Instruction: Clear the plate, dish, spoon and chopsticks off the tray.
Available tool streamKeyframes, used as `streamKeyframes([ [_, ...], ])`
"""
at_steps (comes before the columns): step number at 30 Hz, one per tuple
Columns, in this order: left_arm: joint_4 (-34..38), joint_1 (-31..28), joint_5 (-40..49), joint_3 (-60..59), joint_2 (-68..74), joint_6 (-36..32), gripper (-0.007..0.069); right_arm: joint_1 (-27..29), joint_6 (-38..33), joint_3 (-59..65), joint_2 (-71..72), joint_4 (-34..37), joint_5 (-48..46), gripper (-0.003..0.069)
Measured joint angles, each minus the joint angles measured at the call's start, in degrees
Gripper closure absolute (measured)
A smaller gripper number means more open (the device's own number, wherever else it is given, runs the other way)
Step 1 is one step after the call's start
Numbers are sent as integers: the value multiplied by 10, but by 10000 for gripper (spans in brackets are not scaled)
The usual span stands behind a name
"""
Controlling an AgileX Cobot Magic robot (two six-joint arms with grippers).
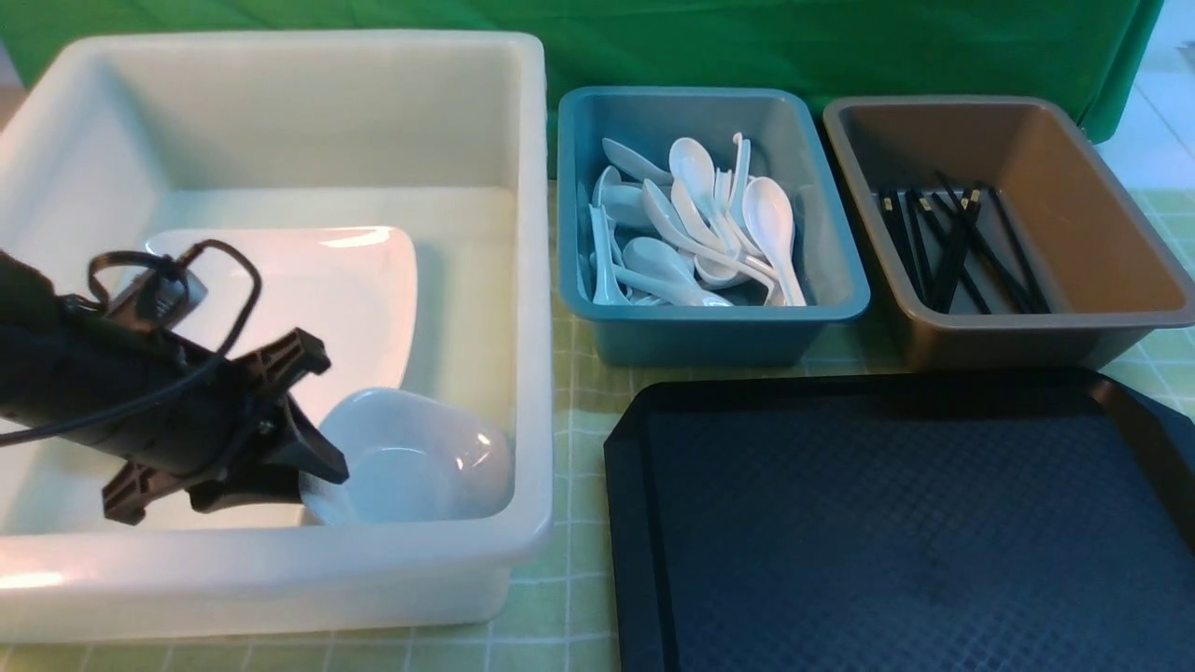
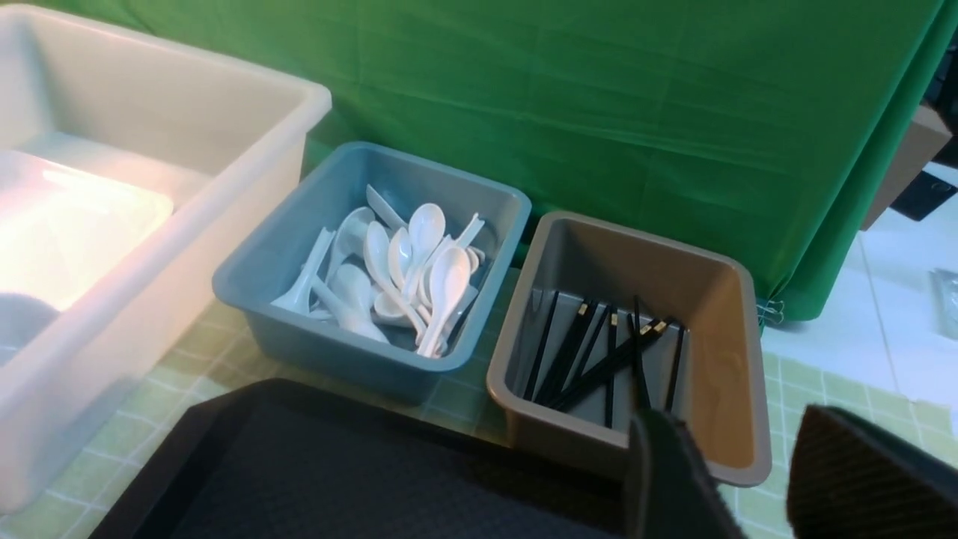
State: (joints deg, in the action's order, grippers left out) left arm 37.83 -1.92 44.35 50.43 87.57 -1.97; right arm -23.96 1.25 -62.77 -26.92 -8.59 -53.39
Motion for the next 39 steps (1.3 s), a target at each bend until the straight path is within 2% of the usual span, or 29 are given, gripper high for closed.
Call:
streamKeyframes([
  [7,-50,4,13,0,0,36,316,0,-20,0,0,0,0,419],
  [12,-88,4,85,22,0,50,236,0,-23,0,0,0,0,419],
  [18,-155,4,178,116,0,50,207,0,-24,0,0,0,-5,435],
  [20,-182,4,221,160,0,50,213,0,-24,0,0,0,-25,482],
  [23,-198,4,240,192,-13,45,276,0,-24,22,4,0,-57,602],
  [26,-202,4,248,195,-39,27,394,0,-24,81,12,1,-27,648],
  [28,-206,4,248,195,-63,12,494,0,-24,150,14,2,56,658],
  [30,-206,4,246,195,-72,2,543,0,-24,183,14,4,103,659],
  [31,-206,4,240,195,-88,-11,599,0,-23,234,12,13,182,662],
  [35,-208,4,224,195,-118,-22,634,0,-23,333,-4,46,345,662],
  [39,-208,4,217,195,-127,-24,634,0,-23,383,-29,57,426,662],
])
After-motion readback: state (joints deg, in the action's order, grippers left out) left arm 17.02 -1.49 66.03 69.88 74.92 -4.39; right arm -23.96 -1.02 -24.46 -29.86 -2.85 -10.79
